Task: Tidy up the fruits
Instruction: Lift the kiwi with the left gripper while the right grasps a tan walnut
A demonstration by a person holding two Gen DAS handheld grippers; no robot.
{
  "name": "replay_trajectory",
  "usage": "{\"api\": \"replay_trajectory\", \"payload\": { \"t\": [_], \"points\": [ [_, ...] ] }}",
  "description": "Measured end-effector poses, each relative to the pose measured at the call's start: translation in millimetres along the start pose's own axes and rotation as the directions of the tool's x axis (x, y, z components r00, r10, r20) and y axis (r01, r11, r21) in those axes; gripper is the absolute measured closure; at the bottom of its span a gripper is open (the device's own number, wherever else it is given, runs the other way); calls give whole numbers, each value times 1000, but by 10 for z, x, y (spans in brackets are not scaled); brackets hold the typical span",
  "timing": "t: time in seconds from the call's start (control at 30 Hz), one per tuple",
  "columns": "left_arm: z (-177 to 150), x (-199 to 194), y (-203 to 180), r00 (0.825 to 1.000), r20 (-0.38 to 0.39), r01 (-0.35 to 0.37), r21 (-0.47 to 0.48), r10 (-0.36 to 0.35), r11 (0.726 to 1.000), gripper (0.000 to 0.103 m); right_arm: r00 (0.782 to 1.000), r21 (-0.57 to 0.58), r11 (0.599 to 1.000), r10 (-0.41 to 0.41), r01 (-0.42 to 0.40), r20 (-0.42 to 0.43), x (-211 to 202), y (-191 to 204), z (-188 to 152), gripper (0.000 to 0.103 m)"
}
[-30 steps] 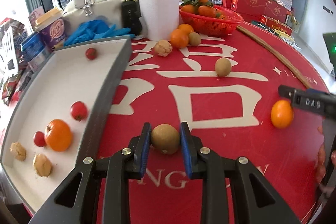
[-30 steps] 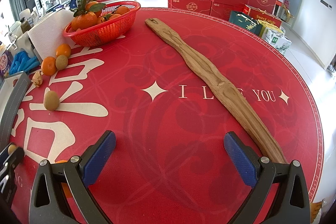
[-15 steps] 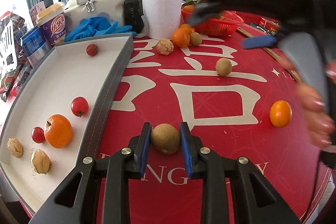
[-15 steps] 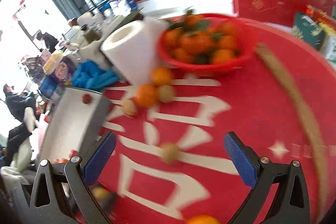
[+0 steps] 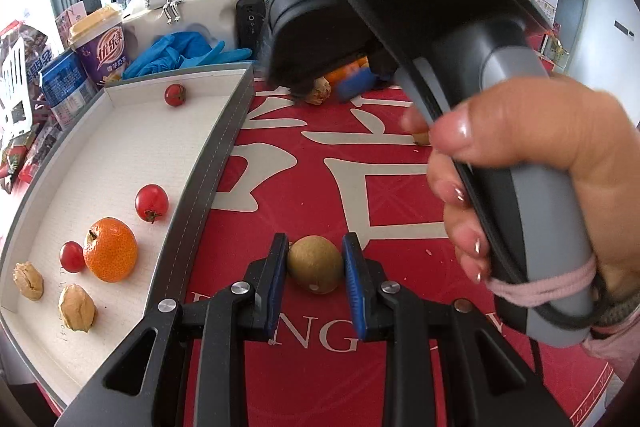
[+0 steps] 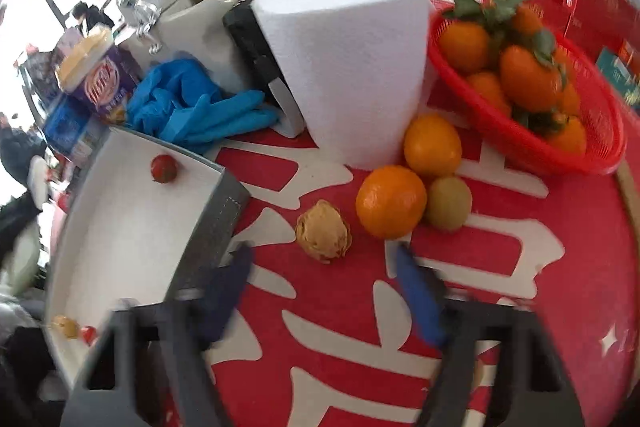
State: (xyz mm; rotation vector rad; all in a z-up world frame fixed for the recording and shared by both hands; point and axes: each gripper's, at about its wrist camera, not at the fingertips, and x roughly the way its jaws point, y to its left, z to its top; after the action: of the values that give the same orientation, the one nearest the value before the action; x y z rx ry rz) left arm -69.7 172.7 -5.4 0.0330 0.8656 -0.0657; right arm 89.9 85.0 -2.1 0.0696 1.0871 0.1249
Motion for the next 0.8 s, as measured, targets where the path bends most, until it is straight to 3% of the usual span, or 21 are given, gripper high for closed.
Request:
{"api": "replay_trajectory", "payload": {
  "t": [0.03, 0.13, 0.23, 0.43, 0.53, 0.6, 0.73, 0.8],
  "points": [
    [0, 0, 0, 1000, 0, 0, 0, 0, 1000, 73, 1000, -19, 1000, -11, 11, 4, 4, 32, -12, 84],
    [0, 0, -1, 1000, 0, 1, -1, -1, 1000, 73, 1000, -4, 1000, 30, -30, -2, -7, -16, -63, 94],
    [1, -2, 9, 1000, 1, 11, -7, -11, 1000, 73, 992, 52, 991, 124, -123, -7, -94, -196, -132, 94],
    [-1, -59, 171, 996, 2, 84, -83, -84, 993, 73, 979, 69, 977, 200, -203, 43, -439, -407, -238, 94],
    [23, -165, 279, 995, 12, 100, -123, -100, 987, 73, 978, 49, 978, 201, -204, 57, -531, -386, -229, 94],
    [39, -248, 350, 995, 28, 96, -139, -93, 986, 73, 982, 32, 982, 184, -185, 46, -476, -358, -224, 90],
    [69, -450, 484, 995, 68, 87, -165, -76, 983, 73, 988, 48, 987, 151, -152, 16, -330, -391, -179, 49],
    [90, -532, 597, 995, 79, 79, -178, -66, 981, 73, 991, 59, 990, 130, -131, 19, -245, -388, -151, 49]
  ]
}}
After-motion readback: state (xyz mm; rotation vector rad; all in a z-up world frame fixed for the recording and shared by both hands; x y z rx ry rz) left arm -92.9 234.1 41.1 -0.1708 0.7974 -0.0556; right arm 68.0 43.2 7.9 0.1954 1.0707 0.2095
